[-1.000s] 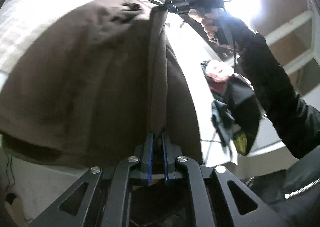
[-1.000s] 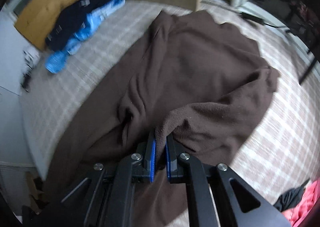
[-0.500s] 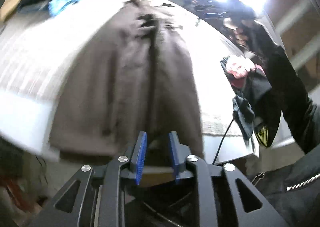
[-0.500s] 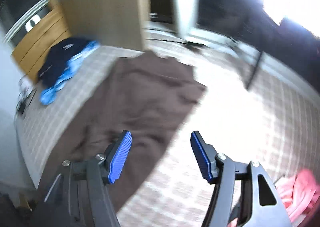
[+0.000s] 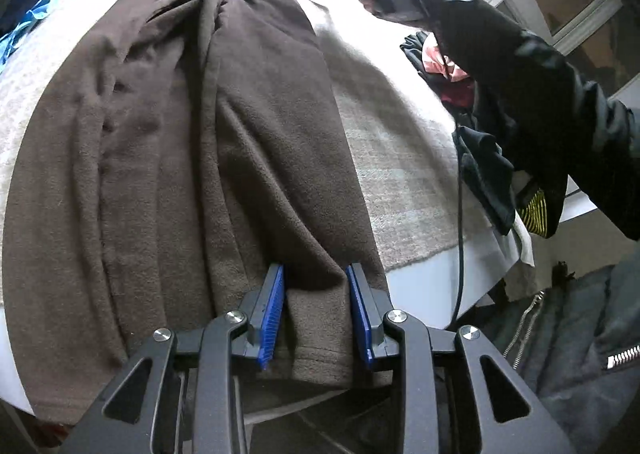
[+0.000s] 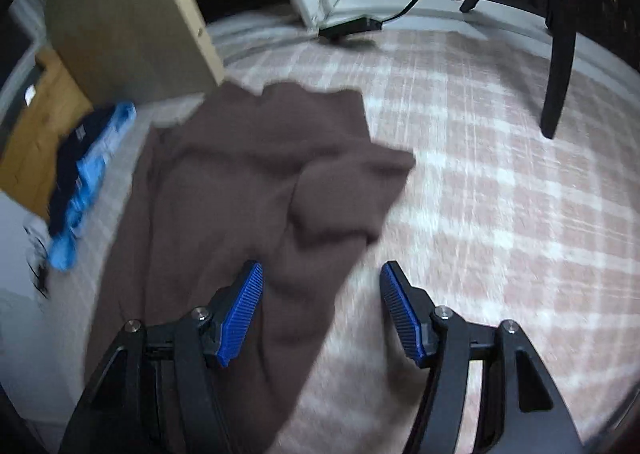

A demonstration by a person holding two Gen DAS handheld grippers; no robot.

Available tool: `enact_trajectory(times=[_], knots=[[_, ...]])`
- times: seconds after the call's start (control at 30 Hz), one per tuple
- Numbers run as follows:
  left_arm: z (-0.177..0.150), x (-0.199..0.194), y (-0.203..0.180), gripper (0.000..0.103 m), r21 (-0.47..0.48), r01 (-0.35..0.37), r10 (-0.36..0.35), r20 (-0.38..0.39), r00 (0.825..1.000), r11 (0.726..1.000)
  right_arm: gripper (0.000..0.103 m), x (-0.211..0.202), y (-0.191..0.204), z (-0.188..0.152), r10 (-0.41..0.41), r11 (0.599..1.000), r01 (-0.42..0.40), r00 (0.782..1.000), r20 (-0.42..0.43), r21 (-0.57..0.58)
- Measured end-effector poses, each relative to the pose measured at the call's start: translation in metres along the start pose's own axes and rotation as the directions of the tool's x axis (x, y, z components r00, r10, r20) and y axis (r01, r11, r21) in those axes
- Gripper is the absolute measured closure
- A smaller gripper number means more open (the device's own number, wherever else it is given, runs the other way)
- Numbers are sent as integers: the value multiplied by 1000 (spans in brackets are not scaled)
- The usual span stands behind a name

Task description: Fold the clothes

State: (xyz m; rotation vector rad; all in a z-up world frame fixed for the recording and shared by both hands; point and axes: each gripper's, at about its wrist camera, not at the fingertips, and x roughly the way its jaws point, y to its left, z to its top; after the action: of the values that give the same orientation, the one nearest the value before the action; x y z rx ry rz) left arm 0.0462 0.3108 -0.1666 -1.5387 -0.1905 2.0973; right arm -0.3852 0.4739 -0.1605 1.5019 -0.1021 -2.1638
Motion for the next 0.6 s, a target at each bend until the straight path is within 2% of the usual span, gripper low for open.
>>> enact_trajectory(times=[0.03, 0.17, 0.23, 0.27, 0.3, 0.33, 0.4, 0.47, 0.53, 0.6], knots=[[1, 1, 0, 73, -5, 4, -4, 1, 1000, 1000, 95, -3, -1, 3, -1, 1000, 2, 1000, 14, -7], [2, 5, -1, 73, -22, 24, -24, 9, 1000, 999, 92, 1, 13, 14, -168, 979, 168, 986, 13, -113], [3, 5, -1, 73, -30, 33, -33, 10, 999, 999, 80, -10, 22, 12, -180, 974, 182, 983, 27, -133], [3, 5, -2, 73, -32, 35, -34, 9, 999, 999, 74, -21, 26, 9, -154, 978, 158, 987, 44, -135], [4, 4, -3, 73, -37, 35, -35, 3, 999, 999, 58, -33, 29, 5, -127, 981, 134, 990, 60, -138], [5, 4, -4, 74, -41, 35, -35, -2, 999, 999, 53, -45, 33, 1, -101, 984, 111, 992, 76, -141], [5, -5, -5, 74, -43, 27, -27, -6, 1000, 999, 53, -73, 46, -18, -60, 982, 77, 993, 106, -170], [2, -27, -5, 74, -48, 13, -12, 32, 999, 999, 53, -95, 68, -53, 11, 967, 17, 994, 109, -254], [-3, -52, 1, 74, -66, -7, 12, 68, 998, 998, 53, -98, 92, -90, 71, 941, -49, 996, 55, -336], [-7, -66, 12, 74, -77, -56, 62, 69, 996, 995, 54, -94, 119, -133, 91, 905, -93, 996, -25, -415]])
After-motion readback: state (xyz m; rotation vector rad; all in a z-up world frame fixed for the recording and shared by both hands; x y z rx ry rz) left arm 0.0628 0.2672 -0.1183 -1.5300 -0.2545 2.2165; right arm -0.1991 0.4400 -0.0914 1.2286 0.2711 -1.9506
